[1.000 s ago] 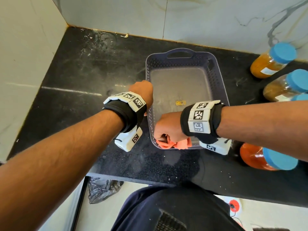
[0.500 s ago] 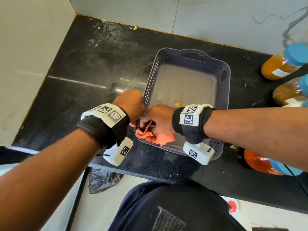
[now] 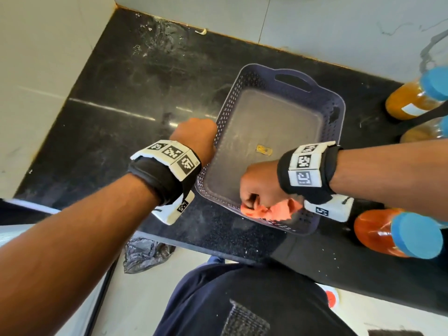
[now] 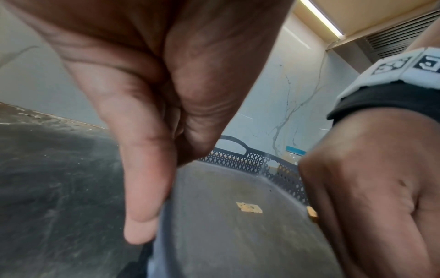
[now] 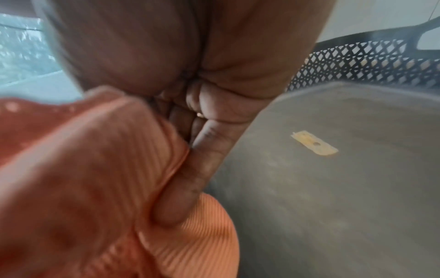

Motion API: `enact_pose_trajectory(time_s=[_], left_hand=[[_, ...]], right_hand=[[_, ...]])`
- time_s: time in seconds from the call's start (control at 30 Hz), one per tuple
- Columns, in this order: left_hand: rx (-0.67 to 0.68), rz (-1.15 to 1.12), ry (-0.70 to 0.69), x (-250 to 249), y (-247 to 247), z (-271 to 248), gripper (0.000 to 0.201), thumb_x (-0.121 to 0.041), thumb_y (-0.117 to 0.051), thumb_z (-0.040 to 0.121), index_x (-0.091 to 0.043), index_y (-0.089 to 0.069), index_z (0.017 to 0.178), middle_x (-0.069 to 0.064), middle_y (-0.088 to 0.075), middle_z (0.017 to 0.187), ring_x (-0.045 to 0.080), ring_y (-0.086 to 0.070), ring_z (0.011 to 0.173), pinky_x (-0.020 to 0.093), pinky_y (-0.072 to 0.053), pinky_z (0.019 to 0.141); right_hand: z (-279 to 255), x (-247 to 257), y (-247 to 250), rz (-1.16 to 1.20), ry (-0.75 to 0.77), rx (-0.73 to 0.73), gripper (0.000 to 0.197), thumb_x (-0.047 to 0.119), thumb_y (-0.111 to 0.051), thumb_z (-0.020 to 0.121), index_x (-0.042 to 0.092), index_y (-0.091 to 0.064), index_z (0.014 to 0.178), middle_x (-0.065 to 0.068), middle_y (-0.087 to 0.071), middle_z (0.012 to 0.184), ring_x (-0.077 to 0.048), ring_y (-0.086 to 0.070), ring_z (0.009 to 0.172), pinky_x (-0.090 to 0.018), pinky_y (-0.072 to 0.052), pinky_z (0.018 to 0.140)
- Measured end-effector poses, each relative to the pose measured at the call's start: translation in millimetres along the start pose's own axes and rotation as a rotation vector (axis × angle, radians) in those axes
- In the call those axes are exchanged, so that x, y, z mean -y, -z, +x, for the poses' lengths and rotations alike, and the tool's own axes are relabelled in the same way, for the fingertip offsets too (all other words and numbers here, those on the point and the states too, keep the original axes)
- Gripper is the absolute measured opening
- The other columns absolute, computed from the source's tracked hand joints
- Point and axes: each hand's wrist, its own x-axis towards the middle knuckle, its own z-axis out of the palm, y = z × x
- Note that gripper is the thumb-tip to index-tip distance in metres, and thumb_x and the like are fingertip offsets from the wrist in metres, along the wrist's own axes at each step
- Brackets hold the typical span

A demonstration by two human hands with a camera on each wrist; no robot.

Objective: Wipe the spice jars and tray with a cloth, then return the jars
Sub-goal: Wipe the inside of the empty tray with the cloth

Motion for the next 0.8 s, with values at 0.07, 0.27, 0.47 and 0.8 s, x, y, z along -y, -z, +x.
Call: enact_pose_trajectory(time_s=[0.07,0.27,0.47,0.8], left_hand=[[-0.008,0.008,0.003,-1,0,1,0.021,-0.010,-0.057,0.092,0.004,-0.061,0.107,0.028,-0.066,0.114,0.049,-0.062,0.108,0.048,-0.050,0.086],[-0.027,0.087,-0.042,3,5,0,0.018,-0.008,-0.054,0.094,0.004,-0.062,0.104,0.028,-0.068,0.109,0.047,-0.064,0.105,0.044,-0.047,0.079],[-0.005,0.204,-0.081,4,5,14,0.025,-0.010,-0.051,0.097,0.004,-0.062,0.115,0.028,-0.066,0.115,0.048,-0.063,0.108,0.047,-0.049,0.085],[-0.158,0.039,0.029,39,22,13,0.032,-0.034,-0.055,0.097,-0.010,-0.067,0.115,0.023,-0.069,0.116,0.046,-0.062,0.109,0.046,-0.050,0.088]], right_hand=[[15,10,16,0.070,0.011,-0.146,0.020,0.002,-0.059,0.086,0.017,-0.072,0.086,0.007,-0.065,0.078,-0.013,-0.055,0.072,-0.028,-0.049,0.077],[31,14,21,0.260,-0.009,-0.467,0.030,-0.002,-0.060,0.082,0.020,-0.074,0.098,0.007,-0.067,0.092,-0.010,-0.053,0.082,-0.017,-0.043,0.070],[-6,-2,-11,0.148,-0.048,0.059,0.013,0.000,-0.062,0.079,0.011,-0.070,0.080,0.007,-0.067,0.068,-0.017,-0.061,0.065,-0.023,-0.055,0.065],[10,-11,22,0.164,-0.140,-0.474,0.021,0.019,-0.065,0.087,0.018,-0.074,0.105,0.000,-0.073,0.105,-0.020,-0.064,0.096,-0.026,-0.045,0.078]])
